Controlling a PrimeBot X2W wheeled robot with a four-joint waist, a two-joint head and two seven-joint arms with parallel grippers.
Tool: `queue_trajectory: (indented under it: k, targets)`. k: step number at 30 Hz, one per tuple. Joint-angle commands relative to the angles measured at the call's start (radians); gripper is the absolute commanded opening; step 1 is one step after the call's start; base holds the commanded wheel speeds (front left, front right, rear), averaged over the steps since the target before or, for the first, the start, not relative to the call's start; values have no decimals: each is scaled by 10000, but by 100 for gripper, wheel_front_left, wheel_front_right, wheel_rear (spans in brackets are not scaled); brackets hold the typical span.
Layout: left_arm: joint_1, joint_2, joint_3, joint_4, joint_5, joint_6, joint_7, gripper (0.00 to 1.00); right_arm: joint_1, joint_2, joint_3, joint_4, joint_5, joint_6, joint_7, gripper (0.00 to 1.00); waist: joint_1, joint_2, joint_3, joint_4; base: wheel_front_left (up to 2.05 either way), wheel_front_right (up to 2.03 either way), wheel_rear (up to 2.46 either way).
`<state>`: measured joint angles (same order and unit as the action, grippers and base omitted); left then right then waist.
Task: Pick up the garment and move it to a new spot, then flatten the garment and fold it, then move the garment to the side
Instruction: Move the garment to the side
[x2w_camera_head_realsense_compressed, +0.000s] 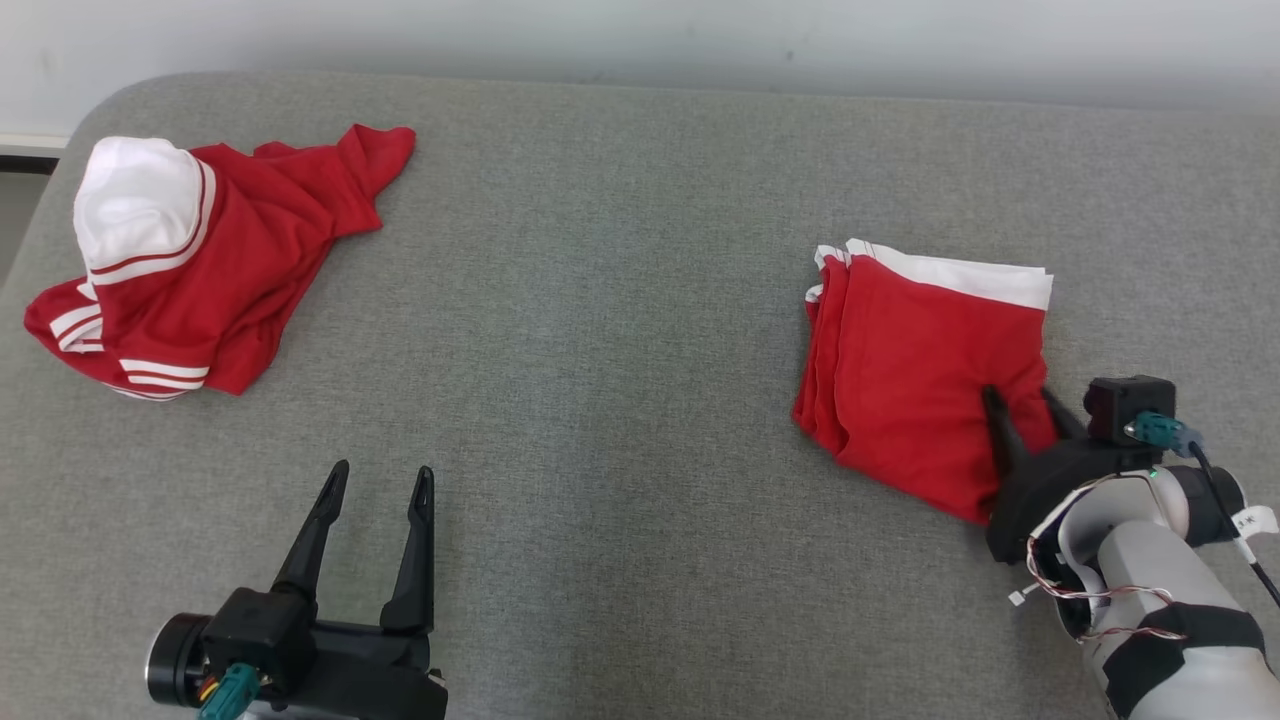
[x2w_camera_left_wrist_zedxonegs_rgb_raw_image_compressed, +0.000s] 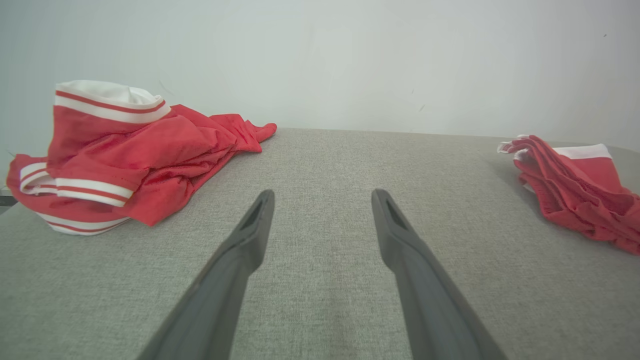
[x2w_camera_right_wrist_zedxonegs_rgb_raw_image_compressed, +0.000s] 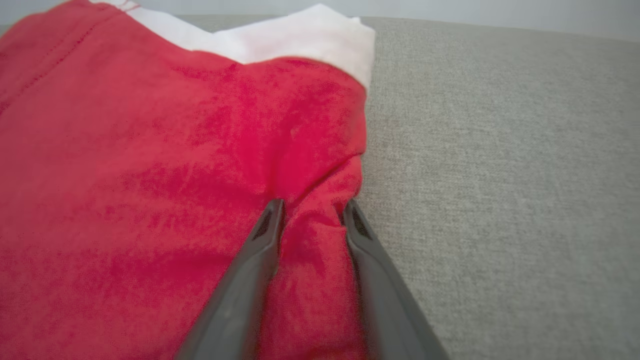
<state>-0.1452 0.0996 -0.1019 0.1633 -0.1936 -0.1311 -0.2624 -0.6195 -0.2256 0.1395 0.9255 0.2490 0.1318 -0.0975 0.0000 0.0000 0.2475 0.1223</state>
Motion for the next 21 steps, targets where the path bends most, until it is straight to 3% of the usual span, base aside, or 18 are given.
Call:
queue_trajectory:
  k: [1, 11, 21]
  targets:
    - [-26, 12, 17, 2, -64, 10, -34, 100, 23, 39, 136, 226, 69, -25, 60, 0, 0, 0, 20, -65, 0, 0, 0]
    - [-528, 141, -62, -363, 55, 10, -34, 100, -1462, -810, 1301, -98, 454, -26, 122, 0, 0, 0, 901, -622, 0, 0, 0]
    - [-1068, 454, 17, -815, 156, 10, -34, 100, -2778, -2243, 2360, -790, 1305, -25, 705, 0, 0, 0, 2275, -1597, 0, 0, 0]
